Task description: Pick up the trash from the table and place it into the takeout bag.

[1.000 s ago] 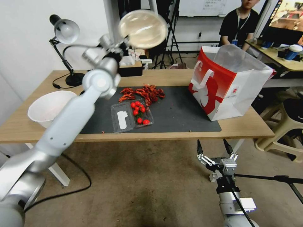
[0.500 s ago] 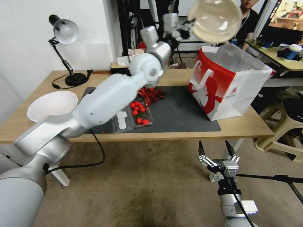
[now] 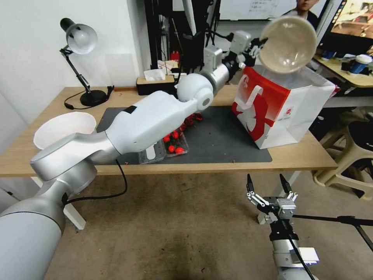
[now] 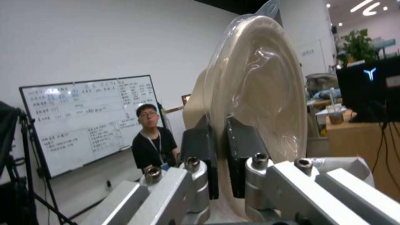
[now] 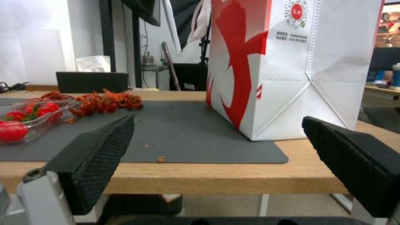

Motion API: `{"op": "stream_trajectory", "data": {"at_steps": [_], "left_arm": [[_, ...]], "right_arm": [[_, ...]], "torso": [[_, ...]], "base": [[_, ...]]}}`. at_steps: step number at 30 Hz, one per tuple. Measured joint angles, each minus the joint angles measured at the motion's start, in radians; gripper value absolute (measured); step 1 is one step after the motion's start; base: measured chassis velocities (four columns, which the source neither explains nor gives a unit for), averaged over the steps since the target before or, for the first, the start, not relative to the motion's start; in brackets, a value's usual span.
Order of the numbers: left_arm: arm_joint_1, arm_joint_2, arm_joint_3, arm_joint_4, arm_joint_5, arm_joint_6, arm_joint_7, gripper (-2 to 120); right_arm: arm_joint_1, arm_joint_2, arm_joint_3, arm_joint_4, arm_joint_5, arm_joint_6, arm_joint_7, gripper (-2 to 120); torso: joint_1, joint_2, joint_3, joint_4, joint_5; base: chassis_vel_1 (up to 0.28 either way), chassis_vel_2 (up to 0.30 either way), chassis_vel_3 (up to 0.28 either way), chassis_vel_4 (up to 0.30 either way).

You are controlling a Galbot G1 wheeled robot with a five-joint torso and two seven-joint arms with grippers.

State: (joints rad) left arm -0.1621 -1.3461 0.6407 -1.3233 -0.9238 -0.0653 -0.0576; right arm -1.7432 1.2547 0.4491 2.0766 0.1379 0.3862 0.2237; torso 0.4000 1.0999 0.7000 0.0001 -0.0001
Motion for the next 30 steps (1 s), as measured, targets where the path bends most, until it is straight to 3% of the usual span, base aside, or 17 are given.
{"op": "stream_trajectory", "data": {"at_steps": [3,4,7,9,12,23,30], "left_arm": [[-0.011,-0.006,0.015,0.005,0.026,0.004,-0.002,5],[-0.019,-0.012,0.024,0.012,0.037,0.005,-0.006,17],[-0.021,-0.017,0.027,0.018,0.044,0.004,-0.011,25],[-0.022,-0.020,0.027,0.021,0.052,0.001,-0.017,38],[-0.022,-0.020,0.027,0.021,0.052,0.001,-0.017,39],[-0.020,-0.005,0.027,0.009,0.044,-0.005,-0.030,88],[-0.008,-0.004,0.021,-0.005,0.029,-0.005,-0.056,100]], "right_arm": [[0.001,0.000,0.000,0.000,0.001,0.000,0.000,100],[0.001,0.000,0.000,0.000,0.001,0.000,0.000,100],[0.000,0.000,0.002,0.001,0.002,0.001,0.000,100],[-0.001,0.000,0.003,0.001,0.002,0.002,-0.001,100],[-0.002,0.000,0.003,0.001,0.002,0.002,-0.001,100],[0.001,0.001,0.001,0.001,0.002,0.002,-0.002,100],[0.001,0.001,0.000,0.003,0.002,0.002,-0.002,100]], "torso": [[0.000,0.000,0.000,0.0000,0.0001],[0.000,0.000,0.000,0.0000,0.0001],[0.000,0.000,0.000,0.0000,0.0001],[0.000,0.000,0.000,-0.0001,0.0001],[0.000,0.000,0.000,-0.0002,0.0001],[0.000,0.000,0.000,0.0001,0.0000],[0.000,0.000,0.000,-0.0002,0.0000]], "base": [[0.000,0.000,0.000,0.000],[0.000,0.000,0.000,0.000],[0.000,0.000,0.000,0.000],[0.000,0.000,0.000,0.000],[0.000,0.000,0.000,0.000],[0.000,0.000,0.000,0.000],[0.000,0.000,0.000,0.000]]}}
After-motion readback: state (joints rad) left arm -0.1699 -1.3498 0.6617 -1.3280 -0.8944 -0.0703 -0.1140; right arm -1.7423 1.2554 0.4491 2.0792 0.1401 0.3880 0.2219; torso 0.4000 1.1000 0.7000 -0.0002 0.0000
